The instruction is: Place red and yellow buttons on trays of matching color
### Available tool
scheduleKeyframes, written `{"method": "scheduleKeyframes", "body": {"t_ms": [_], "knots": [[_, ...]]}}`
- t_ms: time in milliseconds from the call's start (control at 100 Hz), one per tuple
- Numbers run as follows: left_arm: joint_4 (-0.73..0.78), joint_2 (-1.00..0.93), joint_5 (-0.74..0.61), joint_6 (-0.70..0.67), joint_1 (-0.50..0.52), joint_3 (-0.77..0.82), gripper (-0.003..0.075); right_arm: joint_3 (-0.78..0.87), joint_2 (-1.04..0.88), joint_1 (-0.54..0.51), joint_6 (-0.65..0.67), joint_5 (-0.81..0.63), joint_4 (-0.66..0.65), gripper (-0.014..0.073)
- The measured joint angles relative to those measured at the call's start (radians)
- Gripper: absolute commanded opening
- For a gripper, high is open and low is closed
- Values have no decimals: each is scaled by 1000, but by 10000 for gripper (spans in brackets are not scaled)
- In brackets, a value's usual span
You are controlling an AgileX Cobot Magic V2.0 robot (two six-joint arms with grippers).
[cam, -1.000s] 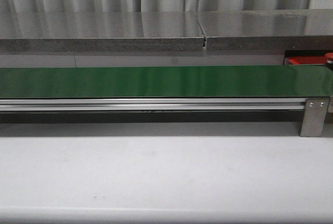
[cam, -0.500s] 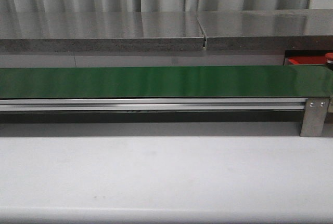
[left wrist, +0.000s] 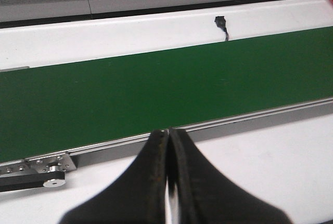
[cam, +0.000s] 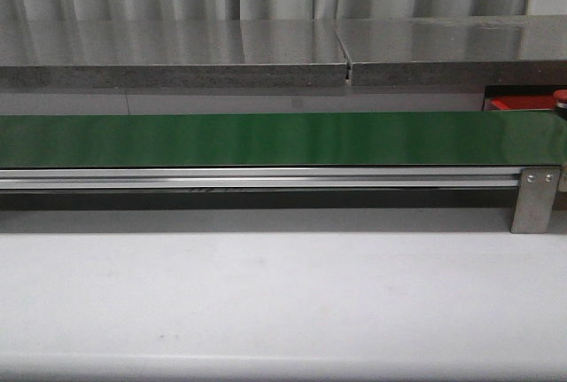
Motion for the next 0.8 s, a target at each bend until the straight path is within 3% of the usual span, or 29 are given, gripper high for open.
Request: {"method": "scheduleKeyframes", "body": {"t_ms": [340, 800], "knots": [[-49, 156, -18, 0, 93, -62, -20, 0, 0, 0, 0, 0, 0, -118], [-100, 258, -22, -1, 292, -62, -20, 0, 0, 0, 0, 0, 0, -118]]}}
